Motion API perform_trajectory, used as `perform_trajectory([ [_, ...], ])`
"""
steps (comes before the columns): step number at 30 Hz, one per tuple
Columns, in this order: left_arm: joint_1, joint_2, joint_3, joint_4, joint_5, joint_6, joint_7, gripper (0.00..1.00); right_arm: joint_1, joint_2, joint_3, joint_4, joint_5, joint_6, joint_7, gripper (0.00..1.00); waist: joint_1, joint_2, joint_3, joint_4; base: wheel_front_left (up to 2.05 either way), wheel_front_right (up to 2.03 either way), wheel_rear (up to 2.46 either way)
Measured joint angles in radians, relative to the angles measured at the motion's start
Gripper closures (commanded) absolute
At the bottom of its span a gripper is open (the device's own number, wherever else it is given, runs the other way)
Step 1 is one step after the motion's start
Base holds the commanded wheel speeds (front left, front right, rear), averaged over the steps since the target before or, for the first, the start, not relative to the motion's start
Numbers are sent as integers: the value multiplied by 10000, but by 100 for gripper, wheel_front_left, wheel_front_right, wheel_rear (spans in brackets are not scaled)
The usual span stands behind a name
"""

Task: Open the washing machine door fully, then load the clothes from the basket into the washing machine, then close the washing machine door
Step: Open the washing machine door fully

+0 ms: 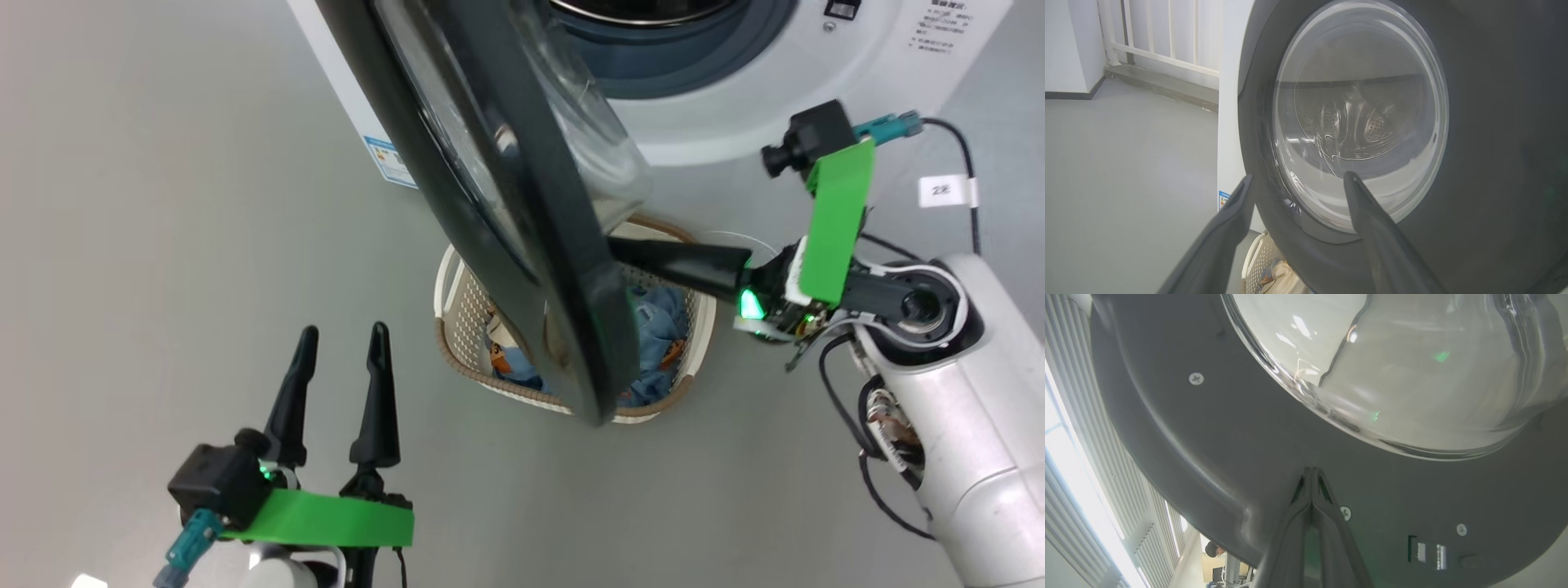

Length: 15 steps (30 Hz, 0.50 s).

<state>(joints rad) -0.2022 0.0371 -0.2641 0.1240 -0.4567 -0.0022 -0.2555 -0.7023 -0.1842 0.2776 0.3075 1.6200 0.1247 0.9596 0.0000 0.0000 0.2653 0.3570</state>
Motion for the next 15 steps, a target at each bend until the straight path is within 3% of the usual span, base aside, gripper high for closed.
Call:
perform_trajectory([
  [15, 234, 6, -15, 86, 17, -59, 0, 0, 445, 376, 136, -161, 0, 0, 221, 100, 0, 0, -393, 255, 0, 0, 0],
])
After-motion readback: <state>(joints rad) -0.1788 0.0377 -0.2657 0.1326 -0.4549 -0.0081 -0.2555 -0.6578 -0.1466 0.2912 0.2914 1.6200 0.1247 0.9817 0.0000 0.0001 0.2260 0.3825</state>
